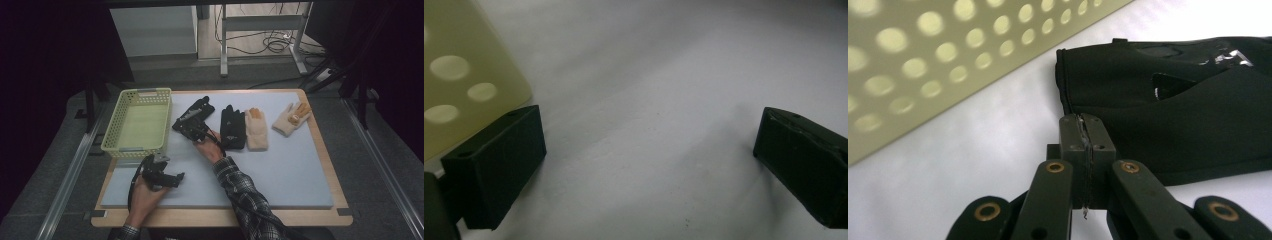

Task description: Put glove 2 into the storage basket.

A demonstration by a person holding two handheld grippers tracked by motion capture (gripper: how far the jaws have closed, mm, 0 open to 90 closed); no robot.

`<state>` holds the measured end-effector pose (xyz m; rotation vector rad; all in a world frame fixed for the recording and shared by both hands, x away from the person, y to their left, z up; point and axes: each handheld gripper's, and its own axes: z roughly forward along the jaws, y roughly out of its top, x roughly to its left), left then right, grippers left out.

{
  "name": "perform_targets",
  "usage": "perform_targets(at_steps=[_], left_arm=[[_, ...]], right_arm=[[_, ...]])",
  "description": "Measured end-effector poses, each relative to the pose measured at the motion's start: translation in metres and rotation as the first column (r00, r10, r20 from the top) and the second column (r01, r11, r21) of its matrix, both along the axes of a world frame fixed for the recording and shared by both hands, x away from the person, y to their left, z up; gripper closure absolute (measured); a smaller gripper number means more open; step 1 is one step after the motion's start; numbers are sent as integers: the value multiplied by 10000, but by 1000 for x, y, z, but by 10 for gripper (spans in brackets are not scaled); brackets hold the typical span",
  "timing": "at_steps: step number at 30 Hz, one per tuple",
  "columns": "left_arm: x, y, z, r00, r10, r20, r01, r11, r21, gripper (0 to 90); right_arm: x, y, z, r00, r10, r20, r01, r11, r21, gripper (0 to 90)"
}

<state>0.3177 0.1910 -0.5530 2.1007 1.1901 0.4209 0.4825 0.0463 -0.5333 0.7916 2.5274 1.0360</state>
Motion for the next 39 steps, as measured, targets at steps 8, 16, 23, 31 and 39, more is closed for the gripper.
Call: perform_targets(at_steps=[8, 16, 23, 31, 39], left_arm=[[0, 0, 0, 10000, -6, -6, 6, 10000, 4, 8], [0, 0, 0, 10000, -25, -57, 25, 10000, 45, 7], [0, 1, 0, 10000, -51, -44, 51, 10000, 62, 7], [0, 0, 0, 10000, -18, -32, 18, 10000, 15, 7], [0, 0, 0, 10000, -33, -19, 33, 10000, 26, 7]], right_arm=[[-19, -42, 25, 9995, 272, -155, -271, 9996, 59, 882], [-27, -95, 37, 9984, -2, -559, 19, 9996, 293, 660], [9, -84, 34, 9957, -720, -576, 752, 9957, 548, 562], [38, -51, 18, 9933, -1157, -12, 1157, 9932, 122, 317], [52, -47, 2, 9798, -1933, -515, 1936, 9811, 21, 630]])
